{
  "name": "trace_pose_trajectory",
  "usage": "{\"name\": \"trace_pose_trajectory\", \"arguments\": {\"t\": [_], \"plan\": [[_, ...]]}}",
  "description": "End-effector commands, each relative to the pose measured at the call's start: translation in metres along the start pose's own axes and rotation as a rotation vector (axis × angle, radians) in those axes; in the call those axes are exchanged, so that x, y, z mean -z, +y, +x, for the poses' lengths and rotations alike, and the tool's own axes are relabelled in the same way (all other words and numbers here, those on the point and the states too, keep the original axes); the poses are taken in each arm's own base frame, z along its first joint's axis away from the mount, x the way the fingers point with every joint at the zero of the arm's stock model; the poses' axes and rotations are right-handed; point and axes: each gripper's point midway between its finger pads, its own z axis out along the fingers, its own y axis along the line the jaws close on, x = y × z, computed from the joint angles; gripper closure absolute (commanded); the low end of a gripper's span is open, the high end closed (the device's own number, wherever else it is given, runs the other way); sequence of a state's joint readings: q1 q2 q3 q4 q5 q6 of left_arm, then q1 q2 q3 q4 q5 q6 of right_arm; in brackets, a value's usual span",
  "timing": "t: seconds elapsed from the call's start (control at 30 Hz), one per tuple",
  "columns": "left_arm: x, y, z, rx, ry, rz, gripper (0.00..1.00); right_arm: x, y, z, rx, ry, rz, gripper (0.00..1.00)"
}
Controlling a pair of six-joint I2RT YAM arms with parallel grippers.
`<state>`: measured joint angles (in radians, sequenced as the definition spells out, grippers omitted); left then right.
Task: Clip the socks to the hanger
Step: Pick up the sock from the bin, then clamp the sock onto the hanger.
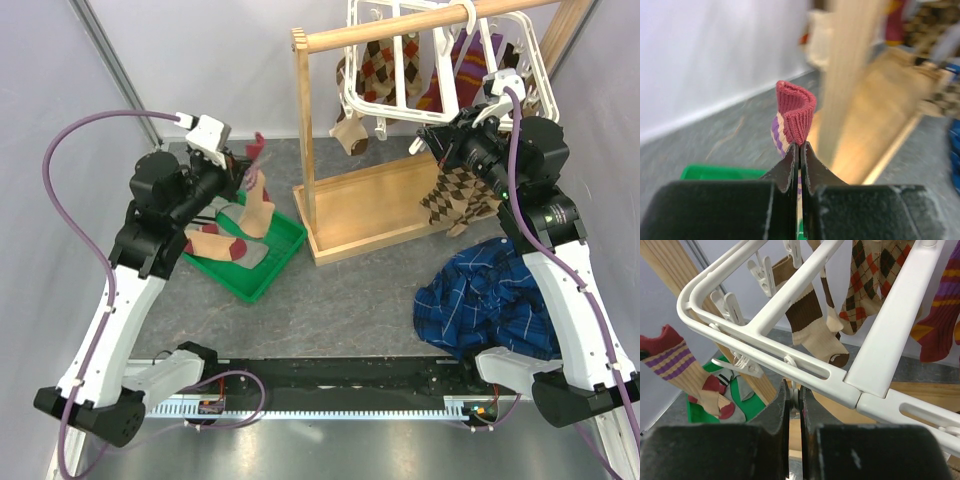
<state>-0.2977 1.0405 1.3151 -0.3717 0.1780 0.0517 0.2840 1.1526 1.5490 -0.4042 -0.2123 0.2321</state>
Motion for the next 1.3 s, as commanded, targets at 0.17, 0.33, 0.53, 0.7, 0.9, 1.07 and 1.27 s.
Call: {"name": "trace_pose_trajectory", "arguments": {"t": [0.17,0.33,0.53,0.7,0.9,1.07,1.27], "plan": [[0.031,-0.104,-0.039,-0.191,-0.119,0.38,0.98,0.01,0.01,-0.005,0.038,-0.006,-0.041,0.92],[0.014,-0.151,-0.031,-0.25,-0.093,0.483,0.98,0.009,0.013,-0.004,0.032,-0.006,-0.055,0.92],[-0.019,-0.187,-0.034,-0.317,-0.105,0.485,0.98,0.01,0.016,-0.005,0.024,-0.01,-0.075,0.92],[-0.05,-0.215,-0.04,-0.35,-0.162,0.409,0.98,0.011,0.018,-0.007,-0.012,-0.013,-0.07,0.92],[-0.079,-0.225,-0.044,-0.369,-0.223,0.283,0.98,0.011,0.015,-0.006,-0.076,-0.011,-0.04,0.92],[-0.092,-0.227,-0.053,-0.379,-0.267,0.205,0.98,0.012,0.011,-0.002,-0.11,0.002,-0.011,0.92],[-0.101,-0.233,-0.053,-0.383,-0.277,0.187,0.98,0.01,0.002,0.003,-0.146,0.014,0.045,0.92]]}}
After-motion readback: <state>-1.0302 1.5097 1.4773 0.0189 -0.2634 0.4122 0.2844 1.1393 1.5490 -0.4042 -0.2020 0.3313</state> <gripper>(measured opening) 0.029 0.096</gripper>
